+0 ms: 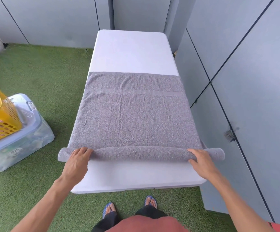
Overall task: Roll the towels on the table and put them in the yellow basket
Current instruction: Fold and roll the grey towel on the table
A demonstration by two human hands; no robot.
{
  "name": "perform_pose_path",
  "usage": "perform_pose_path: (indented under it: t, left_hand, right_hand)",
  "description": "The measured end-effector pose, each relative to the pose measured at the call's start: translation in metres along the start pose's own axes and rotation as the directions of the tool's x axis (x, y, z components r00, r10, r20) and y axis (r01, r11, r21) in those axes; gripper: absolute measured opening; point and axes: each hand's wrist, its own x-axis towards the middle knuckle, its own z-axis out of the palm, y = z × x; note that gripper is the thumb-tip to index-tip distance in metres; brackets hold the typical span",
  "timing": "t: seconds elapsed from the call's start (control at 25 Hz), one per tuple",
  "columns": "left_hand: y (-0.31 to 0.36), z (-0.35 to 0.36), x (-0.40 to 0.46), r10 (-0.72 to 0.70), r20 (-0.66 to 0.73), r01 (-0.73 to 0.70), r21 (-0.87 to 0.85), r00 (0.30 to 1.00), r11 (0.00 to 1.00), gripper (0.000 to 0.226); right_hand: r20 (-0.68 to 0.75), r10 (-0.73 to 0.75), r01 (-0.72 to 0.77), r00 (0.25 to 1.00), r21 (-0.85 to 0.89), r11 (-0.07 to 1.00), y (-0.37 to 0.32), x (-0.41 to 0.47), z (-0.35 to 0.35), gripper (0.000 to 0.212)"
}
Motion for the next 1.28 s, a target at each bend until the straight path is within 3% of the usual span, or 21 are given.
perform_pose_path:
  t: [0.12,0.2,0.28,0.36,0.44,0.56,0.84,1.04,1.08,1.16,1.24,1.28]
  left_hand:
    - [-0.004,-0.014,0.028,-0.116,0.159,0.146,-0.193,0.98,0.97,0.04]
    - [0.001,-0.02,0.042,-0.217,0.031,0.216,-0.297,0.976,0.93,0.033]
    - [0.013,-0.02,0.036,-0.224,-0.197,0.21,-0.092,0.954,0.973,0.015]
    - [0.022,-0.008,0.018,-0.117,-0.28,0.133,0.04,0.953,0.99,0.019]
    - [0.023,0.007,0.003,-0.025,-0.28,0.048,0.076,0.96,0.996,0.043]
    - [0.014,0.011,0.012,0.019,-0.228,0.006,0.111,0.974,0.994,0.062]
    - [0.017,-0.005,0.028,-0.05,-0.141,0.067,0.118,0.989,0.991,0.034]
    - [0.001,-0.013,0.022,-0.086,0.098,0.089,-0.029,0.991,0.996,0.035]
    - [-0.001,-0.016,0.032,-0.099,0.123,0.109,-0.078,0.987,0.991,0.036]
    - [0.004,-0.022,0.043,-0.148,-0.013,0.145,-0.131,0.989,0.981,0.029]
    - [0.016,-0.021,0.038,-0.131,-0.2,0.134,0.003,0.971,0.991,0.015]
    - [0.021,-0.016,0.03,-0.092,-0.233,0.104,0.042,0.968,0.994,0.014]
  right_hand:
    - [0.007,0.131,-0.126,0.991,0.318,0.94,-0.007,0.014,-0.013,0.053]
    - [-0.197,0.191,-0.095,0.962,0.416,0.905,-0.016,0.024,-0.015,0.043]
    - [-0.391,0.136,-0.032,0.91,0.263,0.964,-0.022,0.021,-0.004,0.024]
    - [-0.437,0.041,-0.051,0.898,-0.01,0.999,-0.022,0.006,0.02,0.026]
    - [-0.382,-0.017,-0.046,0.924,-0.155,0.987,-0.017,-0.003,0.037,0.042]
    - [-0.213,-0.004,-0.023,0.977,-0.123,0.992,-0.017,0.02,0.026,0.05]
    - [-0.09,0.026,-0.04,0.996,-0.154,0.987,-0.016,0.023,0.006,0.041]
    - [0.079,-0.015,0.014,0.997,0.005,1.0,-0.002,0.018,-0.008,0.044]
    - [0.029,-0.005,0.003,1.0,0.07,0.998,-0.004,0.024,-0.011,0.045]
    - [-0.194,0.024,0.003,0.981,0.14,0.99,-0.012,0.028,-0.01,0.034]
    - [-0.389,0.038,-0.025,0.921,0.038,0.999,-0.021,0.019,0.001,0.024]
    - [-0.416,0.021,-0.033,0.909,-0.021,0.999,-0.023,0.01,0.01,0.028]
